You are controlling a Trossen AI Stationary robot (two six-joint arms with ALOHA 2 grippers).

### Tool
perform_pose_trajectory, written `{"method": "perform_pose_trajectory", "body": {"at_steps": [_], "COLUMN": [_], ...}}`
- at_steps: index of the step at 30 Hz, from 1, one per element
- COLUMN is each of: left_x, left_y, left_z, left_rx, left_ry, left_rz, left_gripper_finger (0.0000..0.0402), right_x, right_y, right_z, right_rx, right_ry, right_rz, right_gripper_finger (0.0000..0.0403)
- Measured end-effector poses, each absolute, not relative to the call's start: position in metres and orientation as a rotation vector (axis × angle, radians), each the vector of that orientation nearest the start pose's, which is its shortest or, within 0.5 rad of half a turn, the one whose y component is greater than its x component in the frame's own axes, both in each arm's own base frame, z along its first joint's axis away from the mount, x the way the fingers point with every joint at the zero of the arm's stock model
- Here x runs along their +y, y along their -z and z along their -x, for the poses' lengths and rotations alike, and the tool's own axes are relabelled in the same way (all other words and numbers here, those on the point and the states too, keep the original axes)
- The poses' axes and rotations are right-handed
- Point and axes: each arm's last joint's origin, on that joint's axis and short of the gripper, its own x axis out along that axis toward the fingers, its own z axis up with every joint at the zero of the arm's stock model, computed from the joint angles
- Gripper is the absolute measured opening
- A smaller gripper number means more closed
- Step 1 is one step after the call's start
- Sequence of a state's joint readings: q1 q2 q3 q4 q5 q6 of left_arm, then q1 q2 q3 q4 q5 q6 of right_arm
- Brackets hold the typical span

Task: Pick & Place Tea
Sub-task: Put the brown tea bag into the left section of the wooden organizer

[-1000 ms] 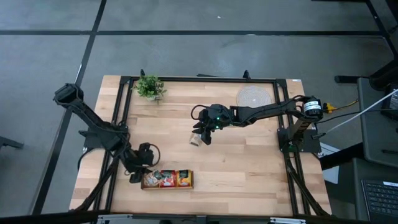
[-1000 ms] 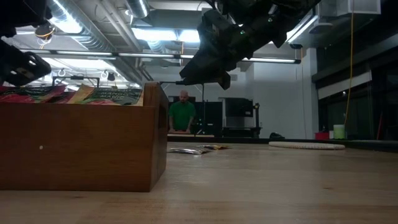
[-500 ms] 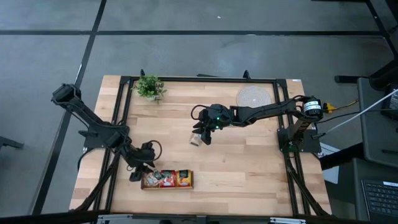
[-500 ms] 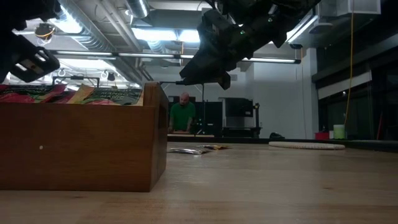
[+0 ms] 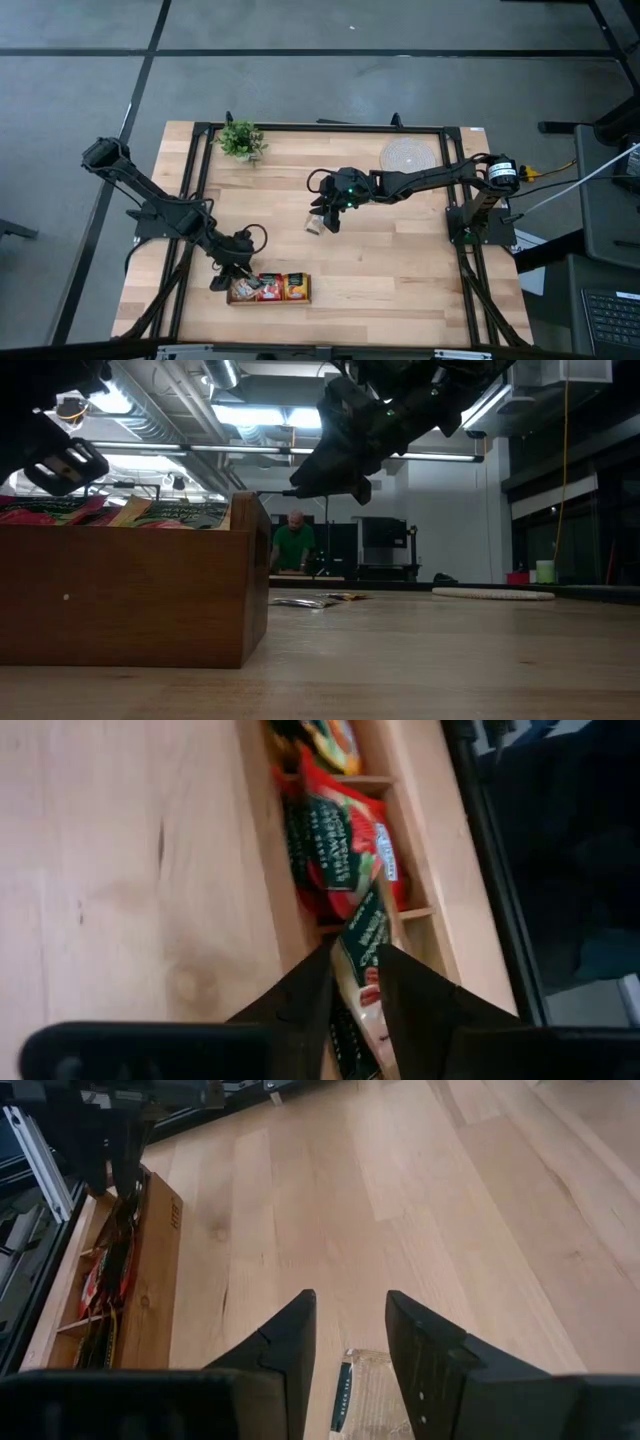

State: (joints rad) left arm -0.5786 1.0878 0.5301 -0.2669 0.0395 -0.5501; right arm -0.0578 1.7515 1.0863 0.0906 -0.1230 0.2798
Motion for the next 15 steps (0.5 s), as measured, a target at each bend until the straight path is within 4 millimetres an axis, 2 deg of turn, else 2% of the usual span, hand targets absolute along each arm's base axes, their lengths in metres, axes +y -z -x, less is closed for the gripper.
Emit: {"method": "perform_pose_trajectory", "body": {"at_steps": [10,15], "left_x": [-0.1121,-0.113], "left_y": [-0.1877,-0.1882], "left_z": [-0.169,-0.1691], "left_rx": [0.942,0.937], "left_ry": [0.347,0.331], "left_rz": [0.297,0.324], "left_gripper_finger": [0.001,0.0003], "right_x": [-0.0182,-0.018], "right_y": [-0.2068,-0.2068], "right_z": [-0.3778,-0.3779], "right_rx": [0.578,0.578], "right_ry": [0.017,0.016], "right_rz": [-0.324,-0.324], "right_gripper_finger": [0.0125,0.0125]}}
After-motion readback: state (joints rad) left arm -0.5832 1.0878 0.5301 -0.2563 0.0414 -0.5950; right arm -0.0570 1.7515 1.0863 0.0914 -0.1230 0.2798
